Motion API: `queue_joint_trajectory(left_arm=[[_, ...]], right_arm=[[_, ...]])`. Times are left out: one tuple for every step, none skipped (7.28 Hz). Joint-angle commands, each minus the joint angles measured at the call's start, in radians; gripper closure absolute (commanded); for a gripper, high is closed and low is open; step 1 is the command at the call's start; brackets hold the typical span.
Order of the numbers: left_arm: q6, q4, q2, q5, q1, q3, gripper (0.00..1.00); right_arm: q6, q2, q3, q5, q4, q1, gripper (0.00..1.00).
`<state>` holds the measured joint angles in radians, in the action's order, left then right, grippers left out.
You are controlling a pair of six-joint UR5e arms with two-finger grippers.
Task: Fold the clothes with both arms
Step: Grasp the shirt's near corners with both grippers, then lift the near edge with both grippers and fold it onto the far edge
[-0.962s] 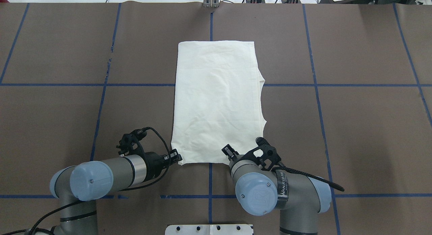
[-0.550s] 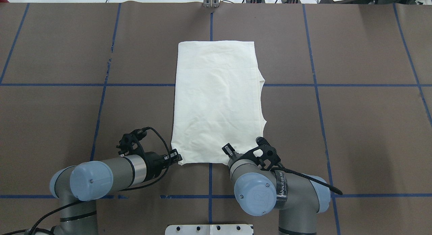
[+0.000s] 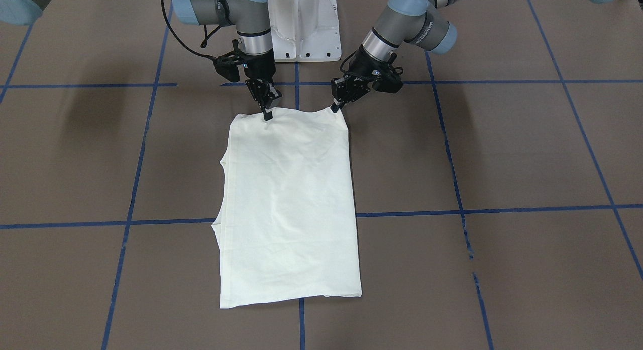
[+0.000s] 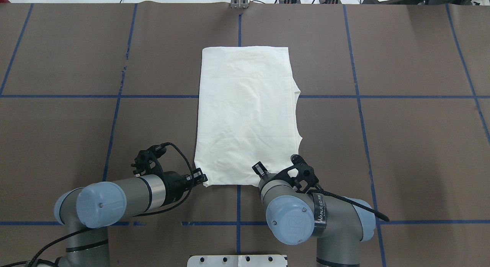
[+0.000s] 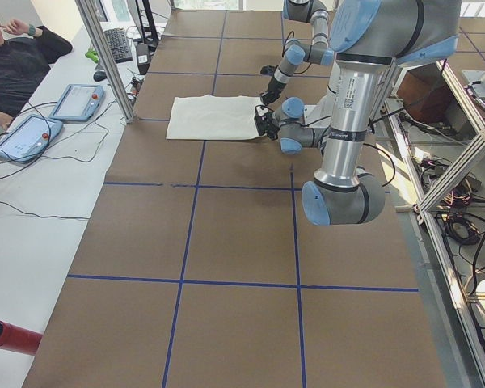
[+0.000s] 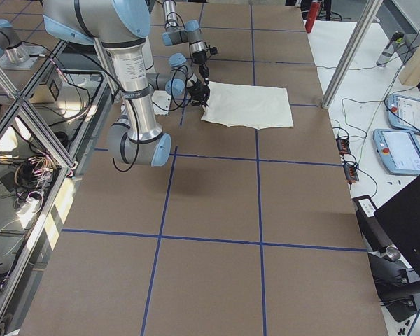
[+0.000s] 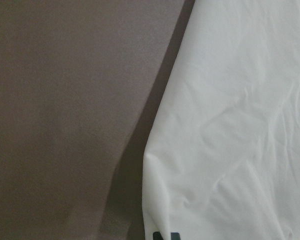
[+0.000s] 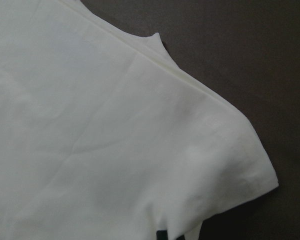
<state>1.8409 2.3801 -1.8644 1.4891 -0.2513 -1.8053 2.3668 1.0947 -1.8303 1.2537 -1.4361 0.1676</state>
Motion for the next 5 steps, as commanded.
queue_joint_trajectory(left_arm=[[-0.005,-0.205,0.001,0.007,-0.002,-0.183,1.00],[-0.005,-0.334,-0.002,0.008,0.000,-0.295,1.00],[0.000,-0.454,-0.002,0.008,0.009,-0.398,1.00],[0.009,-0.558,-0.002,0.023,0.030,-0.490,1.00],[0.009,-0.666,-0.007,0.052,0.035,-0.570,1.00]], right_arm=[[-0.004,0.019,-0.093,0.003,-0.010,0.009,1.00],[-0.003,0.025,-0.200,0.003,-0.118,-0.014,1.00],[-0.001,0.024,-0.345,0.003,-0.251,-0.066,1.00],[0.000,0.016,-0.454,0.003,-0.373,-0.106,1.00],[0.000,0.014,-0.511,0.003,-0.430,-0.115,1.00]])
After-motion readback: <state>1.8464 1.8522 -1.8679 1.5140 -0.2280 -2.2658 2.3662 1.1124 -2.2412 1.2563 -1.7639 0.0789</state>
